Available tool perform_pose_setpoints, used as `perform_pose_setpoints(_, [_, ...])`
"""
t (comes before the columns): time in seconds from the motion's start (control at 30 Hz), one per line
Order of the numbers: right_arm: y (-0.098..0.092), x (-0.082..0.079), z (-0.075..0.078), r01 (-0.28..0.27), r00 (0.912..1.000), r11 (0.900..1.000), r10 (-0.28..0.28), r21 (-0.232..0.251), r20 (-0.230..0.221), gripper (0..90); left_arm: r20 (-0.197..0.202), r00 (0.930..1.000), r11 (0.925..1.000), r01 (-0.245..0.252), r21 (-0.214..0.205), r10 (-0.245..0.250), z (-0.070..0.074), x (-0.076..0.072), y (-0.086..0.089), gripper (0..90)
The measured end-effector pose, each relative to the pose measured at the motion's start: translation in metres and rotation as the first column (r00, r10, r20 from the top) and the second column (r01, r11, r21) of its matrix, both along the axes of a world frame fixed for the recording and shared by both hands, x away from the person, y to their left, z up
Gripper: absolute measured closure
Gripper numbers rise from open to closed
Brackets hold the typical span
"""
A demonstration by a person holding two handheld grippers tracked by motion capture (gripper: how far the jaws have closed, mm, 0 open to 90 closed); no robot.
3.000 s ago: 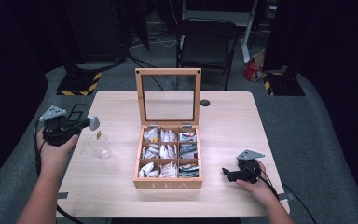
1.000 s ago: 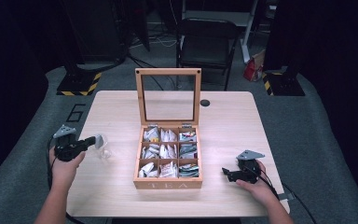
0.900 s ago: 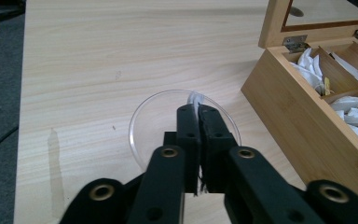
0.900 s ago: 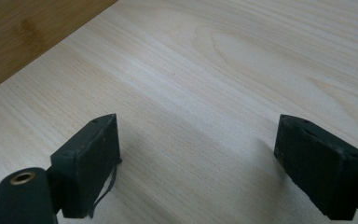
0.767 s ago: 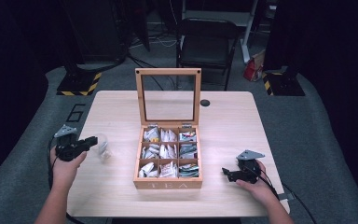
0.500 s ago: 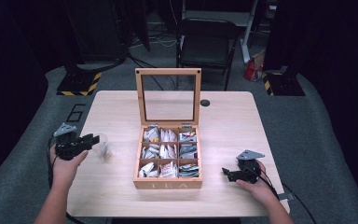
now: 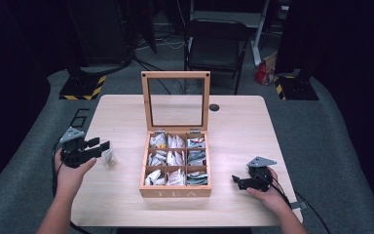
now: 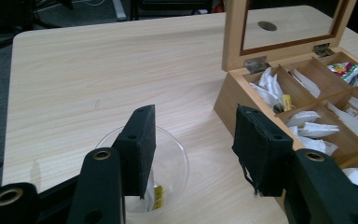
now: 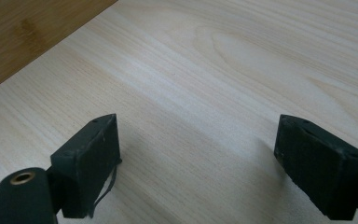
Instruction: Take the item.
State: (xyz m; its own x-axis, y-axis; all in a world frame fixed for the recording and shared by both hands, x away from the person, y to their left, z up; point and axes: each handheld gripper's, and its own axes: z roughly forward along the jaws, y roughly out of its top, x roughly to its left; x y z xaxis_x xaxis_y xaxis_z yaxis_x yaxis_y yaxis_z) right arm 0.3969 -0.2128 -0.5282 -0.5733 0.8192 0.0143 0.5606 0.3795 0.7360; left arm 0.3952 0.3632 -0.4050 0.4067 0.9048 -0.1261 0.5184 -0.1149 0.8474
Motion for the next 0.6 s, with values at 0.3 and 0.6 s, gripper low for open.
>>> perform_pose_setpoints(0.3, [0.0,0.0,0.0,0.0,1.0,1.0,0.0,0.0,0.0,13.5,0.0,0.9987,0.9986,0.051,0.015,-0.051,0.002,-0.006,-0.015,44.3])
perform_pose_setpoints(0.6, [0.0,0.0,0.0,0.0,1.0,1.0,0.0,-0.001,0.0,13.5,-0.019,0.9971,0.9969,0.075,0.025,-0.074,-0.011,-0.015,-0.026,40.0])
